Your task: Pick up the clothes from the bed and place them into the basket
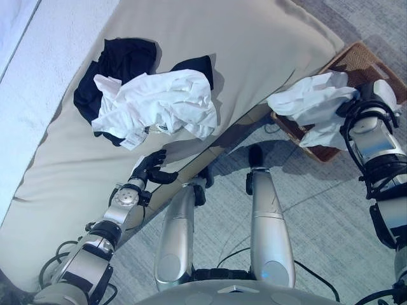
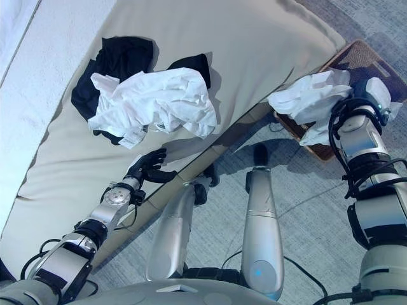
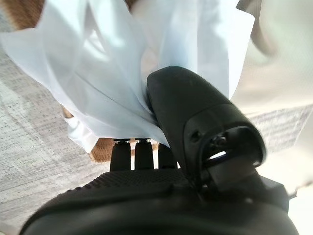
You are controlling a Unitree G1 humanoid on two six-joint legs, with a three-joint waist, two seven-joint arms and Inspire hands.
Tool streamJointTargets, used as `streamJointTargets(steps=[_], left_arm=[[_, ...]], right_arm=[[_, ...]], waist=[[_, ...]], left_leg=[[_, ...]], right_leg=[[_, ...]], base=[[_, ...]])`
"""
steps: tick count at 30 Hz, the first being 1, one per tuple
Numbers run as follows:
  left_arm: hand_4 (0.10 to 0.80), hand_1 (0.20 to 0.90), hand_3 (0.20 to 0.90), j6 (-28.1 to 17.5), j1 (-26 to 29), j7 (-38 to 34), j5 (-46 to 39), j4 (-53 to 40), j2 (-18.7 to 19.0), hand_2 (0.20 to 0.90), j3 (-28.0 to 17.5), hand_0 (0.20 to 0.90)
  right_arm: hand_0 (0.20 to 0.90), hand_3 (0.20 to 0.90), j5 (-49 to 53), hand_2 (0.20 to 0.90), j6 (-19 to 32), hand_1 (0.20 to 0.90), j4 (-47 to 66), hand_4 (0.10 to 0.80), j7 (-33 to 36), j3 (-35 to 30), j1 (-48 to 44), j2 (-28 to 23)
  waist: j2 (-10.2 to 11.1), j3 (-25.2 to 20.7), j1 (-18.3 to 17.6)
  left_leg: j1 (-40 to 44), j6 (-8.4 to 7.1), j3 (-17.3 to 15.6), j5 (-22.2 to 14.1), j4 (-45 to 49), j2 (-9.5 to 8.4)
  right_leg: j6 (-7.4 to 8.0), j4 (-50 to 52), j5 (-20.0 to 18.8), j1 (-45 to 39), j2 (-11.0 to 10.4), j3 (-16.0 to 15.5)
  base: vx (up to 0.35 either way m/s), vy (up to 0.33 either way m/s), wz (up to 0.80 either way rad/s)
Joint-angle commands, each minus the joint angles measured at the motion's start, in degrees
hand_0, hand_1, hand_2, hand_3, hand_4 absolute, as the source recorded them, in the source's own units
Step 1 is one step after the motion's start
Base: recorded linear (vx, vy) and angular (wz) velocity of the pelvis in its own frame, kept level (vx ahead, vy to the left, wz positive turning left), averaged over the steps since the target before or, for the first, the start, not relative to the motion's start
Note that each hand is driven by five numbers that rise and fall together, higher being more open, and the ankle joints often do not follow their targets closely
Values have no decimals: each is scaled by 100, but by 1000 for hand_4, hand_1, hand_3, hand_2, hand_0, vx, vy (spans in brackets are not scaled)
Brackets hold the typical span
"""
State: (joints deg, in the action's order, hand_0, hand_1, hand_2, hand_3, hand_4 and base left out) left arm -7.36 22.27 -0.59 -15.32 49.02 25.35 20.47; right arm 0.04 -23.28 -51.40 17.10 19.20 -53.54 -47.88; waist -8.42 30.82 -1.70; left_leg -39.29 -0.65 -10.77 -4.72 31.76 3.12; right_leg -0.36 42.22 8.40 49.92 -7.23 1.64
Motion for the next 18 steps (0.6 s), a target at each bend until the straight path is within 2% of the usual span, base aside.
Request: streamJointTargets(steps=[1,7,10,13,18], left_arm=[[800,900,900,63,-388,9,-221,-26,417,900,-190,900],[800,900,900,1,-599,94,-205,-85,375,900,-226,900],[800,900,900,-2,-720,116,-281,-111,391,900,-293,900],[800,900,900,-33,-764,115,-365,-81,405,900,-374,900],[800,900,900,-175,-958,-2,-455,-78,420,900,-622,900]], right_arm=[[900,900,49,900,90,900,-383,800,528,172,-503,-358],[900,900,543,900,418,900,-463,800,756,-262,-236,-390],[900,900,727,900,920,900,-3,800,689,-613,228,-463],[900,900,886,900,1108,900,491,800,610,-949,714,-515],[900,900,926,900,1448,900,1481,800,542,-1757,1830,-472]], waist=[[-247,-103,33],[-276,-103,65],[-199,-103,-12],[-66,-105,-80],[324,-305,-122]], left_leg=[[-361,353,364,-591,795,-179],[-145,317,391,-491,552,-241],[325,192,399,-223,-86,-294],[706,130,393,-49,-542,-319],[1457,57,307,158,-1386,-259]], right_leg=[[-434,694,763,-130,21,-728],[-412,487,700,-363,88,-732],[-336,-163,468,-843,214,-675],[-267,-654,277,-1253,270,-687],[-47,-1605,-107,-2041,244,-791]], base=[[-15,-26,20],[35,43,-1],[70,112,-14],[81,112,13],[98,112,-14]])
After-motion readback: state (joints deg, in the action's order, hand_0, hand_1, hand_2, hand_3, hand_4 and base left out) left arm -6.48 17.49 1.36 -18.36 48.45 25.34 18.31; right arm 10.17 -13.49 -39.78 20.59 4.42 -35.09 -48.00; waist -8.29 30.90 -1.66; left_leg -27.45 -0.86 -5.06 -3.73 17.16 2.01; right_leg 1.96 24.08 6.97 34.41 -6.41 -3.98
